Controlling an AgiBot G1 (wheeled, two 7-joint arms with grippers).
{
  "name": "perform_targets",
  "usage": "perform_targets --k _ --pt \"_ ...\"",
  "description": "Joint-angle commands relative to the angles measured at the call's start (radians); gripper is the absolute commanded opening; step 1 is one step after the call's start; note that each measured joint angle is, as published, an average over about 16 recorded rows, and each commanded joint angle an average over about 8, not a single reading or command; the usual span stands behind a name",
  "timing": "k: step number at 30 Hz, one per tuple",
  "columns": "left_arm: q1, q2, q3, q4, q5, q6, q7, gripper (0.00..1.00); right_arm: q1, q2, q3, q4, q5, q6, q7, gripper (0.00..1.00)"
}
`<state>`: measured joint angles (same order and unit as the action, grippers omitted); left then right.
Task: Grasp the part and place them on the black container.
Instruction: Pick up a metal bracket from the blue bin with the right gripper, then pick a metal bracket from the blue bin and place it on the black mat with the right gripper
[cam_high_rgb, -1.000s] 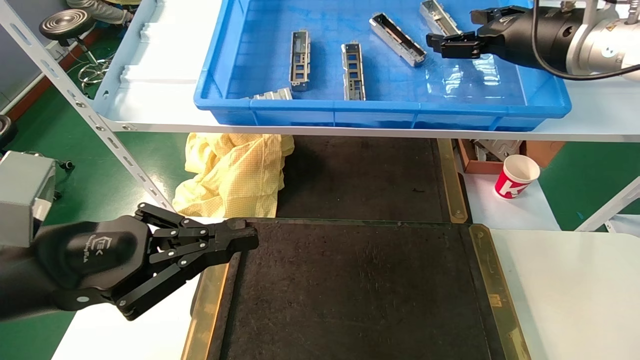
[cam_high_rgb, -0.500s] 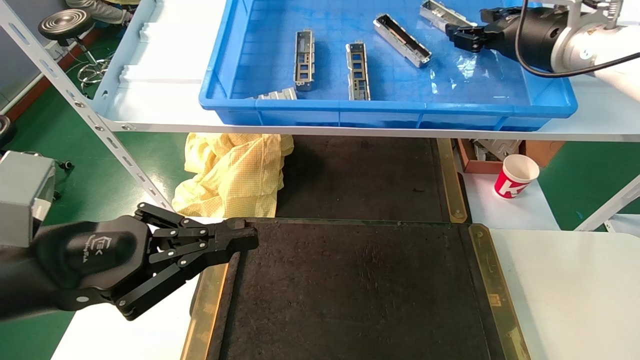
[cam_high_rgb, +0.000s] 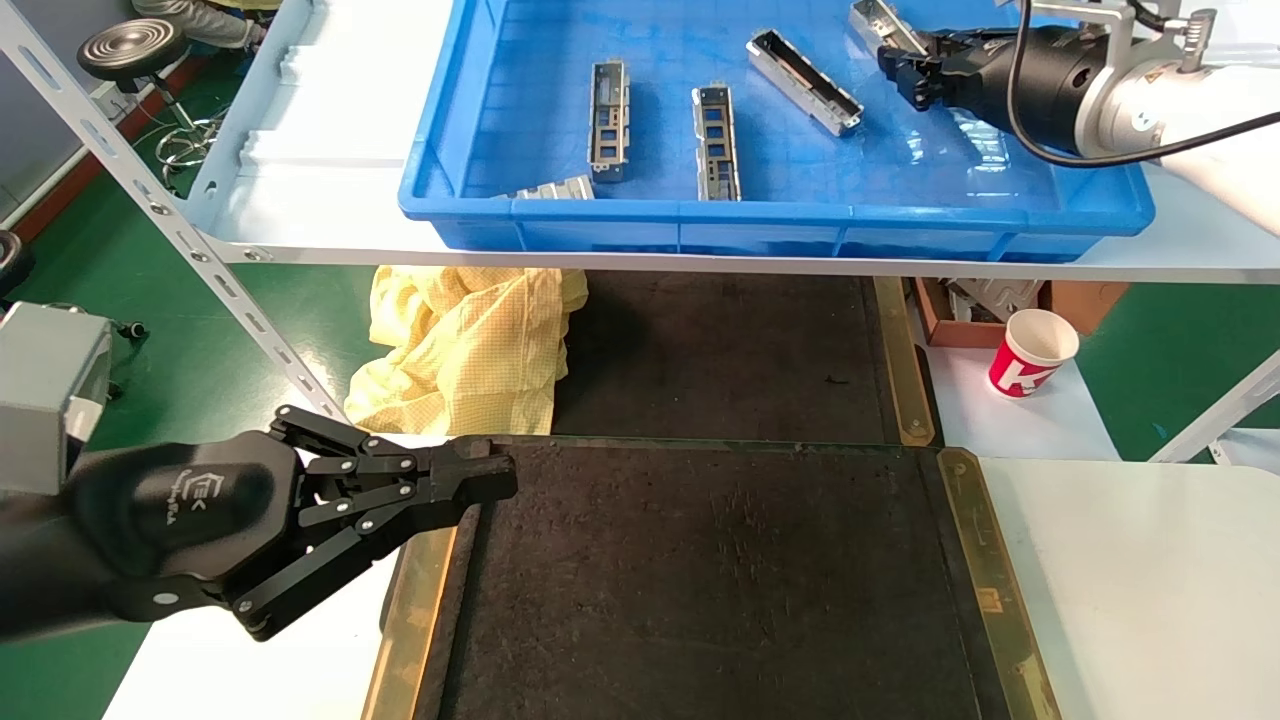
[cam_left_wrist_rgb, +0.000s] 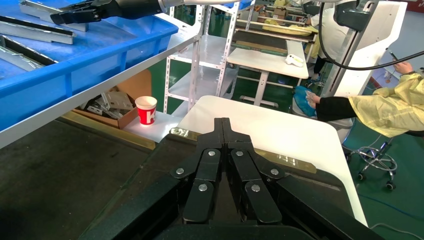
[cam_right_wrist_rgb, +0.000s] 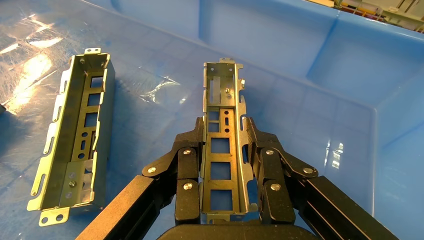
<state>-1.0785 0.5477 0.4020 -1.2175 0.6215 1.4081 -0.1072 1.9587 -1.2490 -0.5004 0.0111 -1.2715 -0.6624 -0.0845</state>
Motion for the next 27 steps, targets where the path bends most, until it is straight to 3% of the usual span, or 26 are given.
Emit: perform_targets --k 1,4,12,18,27 --pt "0.0 0.0 0.0 0.0 0.0 0.0 0.0 0.0 -0.003 -0.002 0.002 0.0 0.003 0.003 -0.002 0.0" --pt "0.0 0.0 0.0 0.0 0.0 0.0 0.0 0.01 0.0 0.006 0.006 0.005 0.009 0.0 -0.01 0.0" --pt "0.0 0.0 0.0 0.0 0.0 0.0 0.0 0.97 0.027 0.054 0.029 0.029 0.042 -0.081 -0.03 0.0" --pt "0.0 0.0 0.0 0.0 0.0 0.0 0.0 1.0 0.047 0.112 0.042 0.052 0.065 -0.269 -0.04 0.0" --pt "0.0 0.0 0.0 0.0 0.0 0.0 0.0 1.0 0.046 0.214 0.051 0.082 0.096 -0.734 -0.02 0.0"
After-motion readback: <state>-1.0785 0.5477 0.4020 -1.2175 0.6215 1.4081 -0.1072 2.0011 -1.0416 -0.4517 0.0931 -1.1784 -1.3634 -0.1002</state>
